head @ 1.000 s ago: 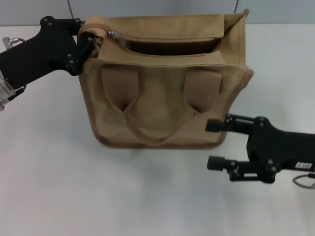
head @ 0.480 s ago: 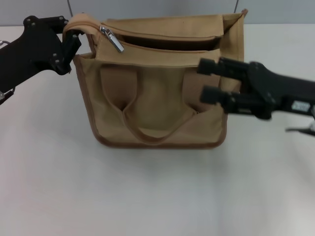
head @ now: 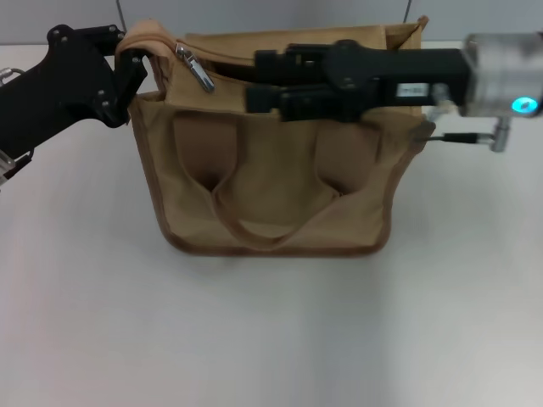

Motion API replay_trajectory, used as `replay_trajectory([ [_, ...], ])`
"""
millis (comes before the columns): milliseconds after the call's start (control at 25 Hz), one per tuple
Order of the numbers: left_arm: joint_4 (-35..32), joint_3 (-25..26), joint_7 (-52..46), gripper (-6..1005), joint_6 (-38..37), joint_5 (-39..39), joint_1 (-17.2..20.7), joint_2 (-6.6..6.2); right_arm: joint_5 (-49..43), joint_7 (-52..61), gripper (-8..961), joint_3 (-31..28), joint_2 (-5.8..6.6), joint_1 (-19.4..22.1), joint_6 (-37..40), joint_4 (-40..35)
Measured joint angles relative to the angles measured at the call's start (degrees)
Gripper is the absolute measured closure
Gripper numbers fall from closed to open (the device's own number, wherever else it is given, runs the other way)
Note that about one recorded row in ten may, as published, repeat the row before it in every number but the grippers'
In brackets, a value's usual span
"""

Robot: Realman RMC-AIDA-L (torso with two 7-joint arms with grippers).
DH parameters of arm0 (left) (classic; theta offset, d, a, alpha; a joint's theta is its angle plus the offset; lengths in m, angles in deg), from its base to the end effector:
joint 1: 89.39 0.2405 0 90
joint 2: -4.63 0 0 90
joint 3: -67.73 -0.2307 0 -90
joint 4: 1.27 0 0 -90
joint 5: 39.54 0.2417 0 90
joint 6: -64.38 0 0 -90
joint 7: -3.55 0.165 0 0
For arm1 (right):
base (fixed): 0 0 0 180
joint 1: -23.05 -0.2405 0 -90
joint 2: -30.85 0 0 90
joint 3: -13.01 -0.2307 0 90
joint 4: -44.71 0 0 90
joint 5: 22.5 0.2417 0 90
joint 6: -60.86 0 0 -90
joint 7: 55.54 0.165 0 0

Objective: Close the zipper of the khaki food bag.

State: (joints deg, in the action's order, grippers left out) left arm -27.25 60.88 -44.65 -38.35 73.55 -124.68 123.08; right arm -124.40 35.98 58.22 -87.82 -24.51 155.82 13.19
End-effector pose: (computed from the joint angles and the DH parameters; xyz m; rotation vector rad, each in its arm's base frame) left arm -0.2366 0.3524 0.0430 -2.2826 -0.0784 -1.1471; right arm 0.1147 0.3880 -0.0162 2.8484 -0.5558 -1.0706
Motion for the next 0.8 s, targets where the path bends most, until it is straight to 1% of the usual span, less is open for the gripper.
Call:
replay_trajectory([
  [120, 0.4, 0.0, 0.0, 1000, 0.0, -0.1, -0.1, 0.01, 0.0, 1.3, 167, 3.0, -0.26, -2.2, -4.3, -0.2],
  [280, 0.7, 0.0, 0.0, 1000, -0.1, -0.3, -0.2, -0.04, 0.1, 2.0, 244, 3.3, -0.36, -3.1, -6.3, -0.2],
  [440, 0.7, 0.0, 0.0, 1000, -0.1, -0.5, -0.2, -0.04, 0.3, 2.4, 321, 5.1, -0.44, -3.9, -8.1, -0.2],
  [520, 0.7, 0.0, 0.0, 1000, -0.1, -0.5, -0.2, -0.03, 0.5, 2.7, 407, 6.8, -0.55, -4.4, -9.3, -0.2],
  [640, 0.7, 0.0, 0.0, 1000, -0.1, -0.5, -0.3, -0.02, 0.6, 2.9, 537, 7.5, -0.64, -4.6, -10.2, -0.2],
  [800, 0.7, 0.0, 0.0, 1000, -0.1, -0.5, -0.5, 0.00, 0.6, 4.1, 582, 8.5, -0.77, -5.0, -12.2, -0.3],
])
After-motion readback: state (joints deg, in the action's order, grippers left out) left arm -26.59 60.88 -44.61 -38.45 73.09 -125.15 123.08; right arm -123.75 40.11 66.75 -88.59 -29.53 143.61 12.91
